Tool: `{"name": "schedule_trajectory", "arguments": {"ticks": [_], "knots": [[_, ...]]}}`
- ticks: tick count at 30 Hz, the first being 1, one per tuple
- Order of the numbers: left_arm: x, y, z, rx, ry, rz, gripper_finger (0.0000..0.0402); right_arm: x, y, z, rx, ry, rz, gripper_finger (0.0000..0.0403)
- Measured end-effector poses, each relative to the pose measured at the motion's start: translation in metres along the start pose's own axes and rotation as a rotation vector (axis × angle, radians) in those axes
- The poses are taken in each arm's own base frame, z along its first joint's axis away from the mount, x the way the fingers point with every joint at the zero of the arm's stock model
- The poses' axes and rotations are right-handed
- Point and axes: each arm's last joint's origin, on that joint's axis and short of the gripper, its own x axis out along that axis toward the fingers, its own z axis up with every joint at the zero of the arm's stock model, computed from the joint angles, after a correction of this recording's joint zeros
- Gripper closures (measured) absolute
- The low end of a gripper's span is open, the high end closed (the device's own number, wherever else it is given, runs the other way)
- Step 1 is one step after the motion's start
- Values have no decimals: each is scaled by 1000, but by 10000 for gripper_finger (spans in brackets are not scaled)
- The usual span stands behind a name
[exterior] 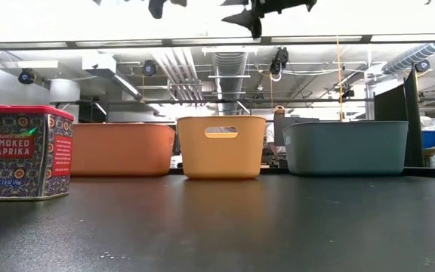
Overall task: Sort spices by type
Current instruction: Put the left white spice bottle into the orange bin
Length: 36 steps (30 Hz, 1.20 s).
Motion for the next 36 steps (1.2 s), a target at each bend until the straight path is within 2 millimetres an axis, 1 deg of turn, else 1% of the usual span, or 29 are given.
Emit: {"name": "schedule_trajectory", "arguments": {"ticks": [3, 6, 10, 14, 19, 22, 26, 30, 33, 36], "knots": [[-2, -13, 3, 27, -85, 51, 223, 1, 6, 10, -13, -90, 25, 198], [1, -20, 4, 42, -166, 70, 223, 1, 11, 17, -11, -130, 41, 183], [12, -16, -2, -8, -198, 47, 223, 2, 17, 21, -31, -162, 62, 154], [31, -13, -7, -25, -196, 7, 223, 3, 21, 24, -35, -168, 74, 129], [53, -8, -9, -10, -212, -82, 223, 5, 27, 22, -24, -155, 118, 114], [61, -4, -7, -8, -232, -99, 223, 6, 29, 21, -16, -140, 126, 111], [70, 2, -6, -10, -223, -130, 223, 6, 30, 21, -14, -139, 145, 114], [79, 5, -4, -29, -203, -207, 223, 6, 30, 21, -26, -139, 146, 130], [85, 8, -5, -42, -192, -231, 220, 6, 30, 21, -32, -146, 152, 156], [87, 10, -5, -55, -187, -230, 212, 6, 30, 21, -43, -147, 140, 197]]}}
